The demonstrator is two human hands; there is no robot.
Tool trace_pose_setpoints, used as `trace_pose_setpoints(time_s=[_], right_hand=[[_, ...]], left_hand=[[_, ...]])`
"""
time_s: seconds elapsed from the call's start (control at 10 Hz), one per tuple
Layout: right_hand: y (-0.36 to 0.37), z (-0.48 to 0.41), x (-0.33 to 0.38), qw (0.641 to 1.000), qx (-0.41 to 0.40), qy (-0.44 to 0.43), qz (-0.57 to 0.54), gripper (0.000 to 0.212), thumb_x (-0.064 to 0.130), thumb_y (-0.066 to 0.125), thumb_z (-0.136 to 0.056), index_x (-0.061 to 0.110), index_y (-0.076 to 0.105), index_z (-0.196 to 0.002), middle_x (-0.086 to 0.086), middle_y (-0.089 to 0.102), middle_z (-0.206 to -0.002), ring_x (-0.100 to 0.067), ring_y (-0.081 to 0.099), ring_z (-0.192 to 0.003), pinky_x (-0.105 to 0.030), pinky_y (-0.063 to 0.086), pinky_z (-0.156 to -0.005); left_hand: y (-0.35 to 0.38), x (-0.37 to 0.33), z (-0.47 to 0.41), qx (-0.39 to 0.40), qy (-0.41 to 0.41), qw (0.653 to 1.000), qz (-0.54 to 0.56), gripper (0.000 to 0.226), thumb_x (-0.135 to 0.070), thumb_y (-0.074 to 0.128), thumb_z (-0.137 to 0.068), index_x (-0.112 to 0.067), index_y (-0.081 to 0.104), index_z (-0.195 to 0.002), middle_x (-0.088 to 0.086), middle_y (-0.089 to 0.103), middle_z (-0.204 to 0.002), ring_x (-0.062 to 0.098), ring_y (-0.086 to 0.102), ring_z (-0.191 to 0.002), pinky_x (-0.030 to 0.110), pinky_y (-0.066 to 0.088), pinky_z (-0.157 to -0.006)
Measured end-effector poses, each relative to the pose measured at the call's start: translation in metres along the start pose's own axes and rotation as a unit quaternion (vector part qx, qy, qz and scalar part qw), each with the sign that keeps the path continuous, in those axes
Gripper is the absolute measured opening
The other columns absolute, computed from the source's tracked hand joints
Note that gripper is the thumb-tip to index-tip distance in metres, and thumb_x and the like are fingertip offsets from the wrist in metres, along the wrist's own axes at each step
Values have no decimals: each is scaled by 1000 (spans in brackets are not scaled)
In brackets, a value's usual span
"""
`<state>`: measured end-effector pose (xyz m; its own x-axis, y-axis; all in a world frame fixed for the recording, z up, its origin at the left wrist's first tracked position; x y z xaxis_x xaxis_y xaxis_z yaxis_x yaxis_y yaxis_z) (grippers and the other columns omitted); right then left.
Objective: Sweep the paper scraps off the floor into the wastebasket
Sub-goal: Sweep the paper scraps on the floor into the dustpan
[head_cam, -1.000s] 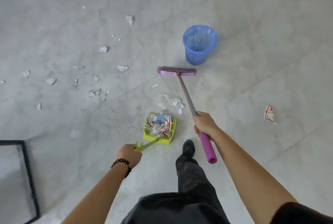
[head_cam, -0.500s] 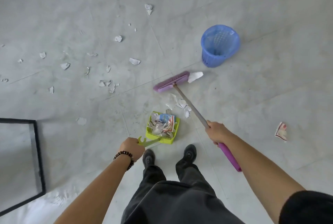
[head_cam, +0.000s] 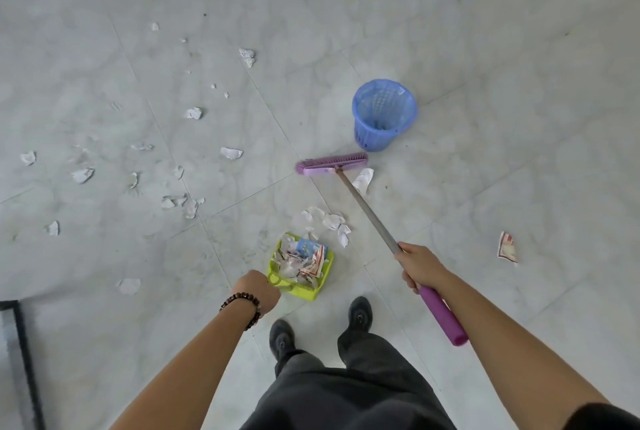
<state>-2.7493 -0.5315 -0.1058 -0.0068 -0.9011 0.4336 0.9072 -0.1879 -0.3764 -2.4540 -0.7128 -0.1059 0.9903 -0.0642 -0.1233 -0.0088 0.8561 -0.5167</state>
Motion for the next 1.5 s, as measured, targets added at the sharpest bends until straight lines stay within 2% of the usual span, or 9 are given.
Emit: trace_pose_setpoints(time_s=[0.1, 0.3, 0.4, 0.6, 0.8, 0.9, 1.1, 1.3, 1.5], right_hand=[[11, -12, 18, 996, -19, 35, -85, 16, 13, 41, -91, 7, 55, -97, -10, 51, -56, -15, 43, -34, -21, 40, -38], [57, -8, 19, 957, -24, 131, -259, 16, 7, 36, -93, 4, 51, -95, -12, 46, -72, -10, 44, -27, -16, 38, -34], [86, 17, 9, 947, -2, 150, -283, 18, 2, 32, -94, 1, 49, -98, -11, 45, -70, -14, 47, -41, -17, 40, -35], [94, 74, -3, 967, 81, 163, -179, 21, 10, 36, -94, 5, 54, -102, -5, 49, -51, -11, 42, -36, -20, 39, -37], [75, 100, 10, 944, 164, 217, -189, 13, 18, 45, -95, 6, 51, -96, 2, 48, -52, -5, 41, -34, -15, 36, -32], [60, 107, 10, 938, 168, 224, -203, 17, 25, 48, -96, 9, 53, -94, 2, 48, -53, -4, 42, -35, -15, 39, -32], [53, 107, 26, 965, 110, 145, -187, 21, 21, 45, -98, 8, 57, -110, 0, 50, -51, -6, 40, -37, -16, 37, -34], [77, 73, 32, 984, 50, 102, -135, 15, 7, 41, -90, 9, 56, -91, -8, 50, -64, -10, 45, -35, -18, 38, -37], [124, 62, 20, 995, 60, 58, 54, 29, 11, 39, -96, 17, 41, -67, -5, 50, -67, -15, 50, -54, -28, 47, -57]], left_hand=[[-1, 3, -5, -5, 25, 999, -48, 9, -12, 48, -85, -12, 57, -86, 5, 61, -84, 22, 60, -74, 24, 47, -60], [-13, 12, -25, -20, 31, 998, -54, 14, -10, 49, -81, -11, 62, -85, 0, 56, -73, 20, 57, -67, 21, 42, -49], [-16, 11, -30, -26, 27, 998, -54, 12, -10, 48, -81, -11, 61, -82, 2, 57, -74, 20, 57, -66, 22, 44, -51], [-10, 0, -32, -34, 35, 996, -80, 9, -12, 50, -81, -12, 55, -74, 1, 56, -71, 18, 56, -64, 22, 44, -51], [-12, 7, -33, -36, 44, 993, -100, 10, -13, 49, -83, -11, 59, -82, 0, 54, -72, 13, 52, -60, 21, 39, -46], [-12, 14, -31, -33, 41, 994, -98, 11, -14, 48, -83, -11, 57, -78, 1, 55, -71, 15, 53, -62, 22, 40, -47], [-10, 21, -28, -33, 38, 995, -81, 12, -14, 48, -84, -11, 57, -75, 2, 56, -73, 13, 53, -59, 22, 40, -46], [-7, 25, -25, -38, 26, 997, -60, 13, -14, 48, -84, -12, 55, -73, 2, 57, -72, 14, 53, -59, 22, 42, -48], [-7, 39, -24, -32, 0, 998, -45, 15, -13, 49, -84, -12, 52, -69, 3, 56, -69, 21, 57, -64, 24, 47, -54]])
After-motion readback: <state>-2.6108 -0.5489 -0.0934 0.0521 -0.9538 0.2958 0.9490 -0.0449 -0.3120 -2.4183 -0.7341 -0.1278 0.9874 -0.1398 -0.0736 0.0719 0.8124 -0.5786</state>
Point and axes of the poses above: each hand's wrist, its own z-axis away from the middle knuckle, its own y-axis out of the palm, x = y × z, the point moved 8 cm from there along -z, towards the middle knuckle
